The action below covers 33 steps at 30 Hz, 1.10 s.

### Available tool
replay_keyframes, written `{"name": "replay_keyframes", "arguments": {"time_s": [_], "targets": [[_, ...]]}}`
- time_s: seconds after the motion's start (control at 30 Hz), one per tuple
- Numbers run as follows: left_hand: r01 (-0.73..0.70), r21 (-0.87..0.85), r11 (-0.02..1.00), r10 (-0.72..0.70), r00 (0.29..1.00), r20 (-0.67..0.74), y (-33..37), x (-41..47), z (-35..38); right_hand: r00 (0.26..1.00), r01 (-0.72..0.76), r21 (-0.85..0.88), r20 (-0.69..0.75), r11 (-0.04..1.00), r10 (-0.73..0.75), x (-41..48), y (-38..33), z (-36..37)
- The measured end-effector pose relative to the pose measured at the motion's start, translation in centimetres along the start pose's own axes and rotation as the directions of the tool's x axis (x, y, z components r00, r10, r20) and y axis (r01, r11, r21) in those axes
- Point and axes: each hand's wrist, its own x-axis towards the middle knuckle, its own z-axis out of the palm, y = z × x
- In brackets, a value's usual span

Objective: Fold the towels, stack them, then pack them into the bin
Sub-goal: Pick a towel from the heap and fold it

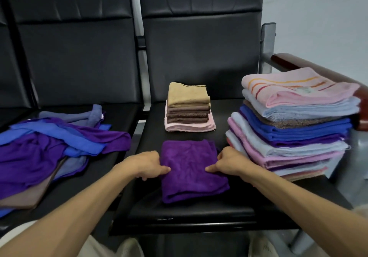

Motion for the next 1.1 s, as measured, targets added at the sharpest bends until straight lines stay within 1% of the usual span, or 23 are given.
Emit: {"name": "replay_keyframes", "arguments": {"time_s": [0.1, 0.17, 0.2, 0.27, 0.33, 0.4, 0.47, 0.53, 0.57, 0.6, 0.63, 0.67, 0.7, 0.77, 0.83, 0.87, 0.93, 0.97, 1.0, 1.03, 1.07, 1.1], "targets": [[-0.045, -0.111, 0.993, 0.04, 0.998, -0.045, 0.2, -0.1, 0.3, 0.998, 0.048, 0.034, 0.046, 0.998, -0.05, -0.5, -0.6, 0.5], [-0.08, -0.259, 0.963, 0.055, 0.993, -0.101, 0.3, -0.1, 0.2, 0.995, 0.095, 0.137, 0.009, 0.986, -0.097, -0.8, -0.7, 0.7], [-0.107, -0.361, 0.926, 0.061, 0.989, -0.136, 0.3, -0.2, 0.2, 0.993, 0.115, 0.214, -0.028, 0.97, -0.112, -0.9, -0.7, 0.8], [-0.171, -0.548, 0.819, 0.051, 0.973, -0.227, 0.2, -0.3, -0.1, 0.986, 0.155, 0.363, -0.119, 0.919, -0.119, -0.9, -0.7, 1.0], [-0.249, -0.629, 0.737, 0.029, 0.941, -0.338, -0.1, -0.2, -0.3, 0.965, 0.221, 0.439, -0.225, 0.871, -0.132, -0.7, -0.9, 1.1], [-0.363, -0.651, 0.667, 0.027, 0.885, -0.465, -0.2, 0.2, -0.6, 0.923, 0.331, 0.431, -0.334, 0.839, -0.192, -0.6, -1.5, 0.6], [-0.49, -0.632, 0.6, 0.048, 0.811, -0.583, -0.3, 0.5, -1.4, 0.867, 0.442, 0.407, -0.424, 0.799, -0.264, -0.2, -2.7, -0.6], [-0.556, -0.619, 0.555, 0.069, 0.772, -0.632, -0.3, 0.6, -2.4, 0.815, 0.52, 0.34, -0.473, 0.784, -0.336, 0.1, -3.6, -1.9], [-0.575, -0.63, 0.522, 0.056, 0.76, -0.647, -0.3, 0.9, -3.4, 0.781, 0.561, 0.301, -0.5, 0.771, -0.373, 0.7, -4.3, -2.7], [-0.582, -0.671, 0.46, 0.037, 0.767, -0.64, -0.4, 1.3, -4.2, 0.767, 0.579, 0.292, -0.513, 0.761, -0.386, 1.4, -4.8, -3.3], [-0.585, -0.721, 0.372, 0.031, 0.783, -0.621, -0.5, 2.0, -5.4, 0.767, 0.584, 0.318, -0.516, 0.746, -0.381, 2.5, -5.6, -4.2], [-0.575, -0.763, 0.296, 0.038, 0.805, -0.592, -0.6, 2.4, -6.3, 0.782, 0.577, 0.368, -0.505, 0.729, -0.365, 3.2, -6.5, -5.0], [-0.571, -0.782, 0.248, 0.052, 0.814, -0.578, -0.7, 3.2, -7.5, 0.795, 0.57, 0.415, -0.497, 0.709, -0.348, 4.4, -7.4, -6.0], [-0.586, -0.771, 0.25, 0.062, 0.804, -0.591, -0.9, 4.7, -9.7, 0.788, 0.581, 0.446, -0.518, 0.681, -0.333, 6.4, -9.2, -7.8], [-0.626, -0.746, 0.229, 0.059, 0.773, -0.631, -0.6, 6.5, -12.1, 0.745, 0.628, 0.44, -0.58, 0.642, -0.331, 8.5, -10.8, -9.8], [-0.655, -0.736, 0.171, 0.065, 0.753, -0.655, -0.2, 7.3, -13.2, 0.713, 0.659, 0.427, -0.617, 0.619, -0.334, 9.4, -11.4, -10.9], [-0.693, -0.721, 0.016, 0.075, 0.72, -0.69, 0.7, 9.0, -15.2, 0.643, 0.718, 0.387, -0.687, 0.579, -0.338, 11.7, -12.0, -12.7], [-0.696, -0.717, -0.03, 0.064, 0.715, -0.696, 1.2, 10.0, -15.9, 0.628, 0.725, 0.383, -0.709, 0.573, -0.321, 13.2, -12.0, -13.2], [-0.692, -0.72, -0.047, 0.047, 0.719, -0.694, 1.6, 11.2, -16.2, 0.65, 0.699, 0.413, -0.707, 0.583, -0.278, 14.8, -11.6, -13.3], [-0.68, -0.733, -0.02, 0.025, 0.732, -0.68, 2.0, 12.4, -16.0, 0.71, 0.637, 0.482, -0.672, 0.602, -0.213, 16.1, -11.2, -12.9], [-0.652, -0.757, 0.041, -0.001, 0.758, -0.652, 2.3, 13.9, -15.4, 0.787, 0.541, 0.554, -0.6, 0.632, -0.147, 17.7, -10.4, -11.9], [-0.605, -0.786, 0.129, -0.028, 0.79, -0.613, 2.5, 15.1, -14.4, 0.859, 0.424, 0.598, -0.503, 0.68, -0.094, 19.0, -9.5, -10.6]]}}
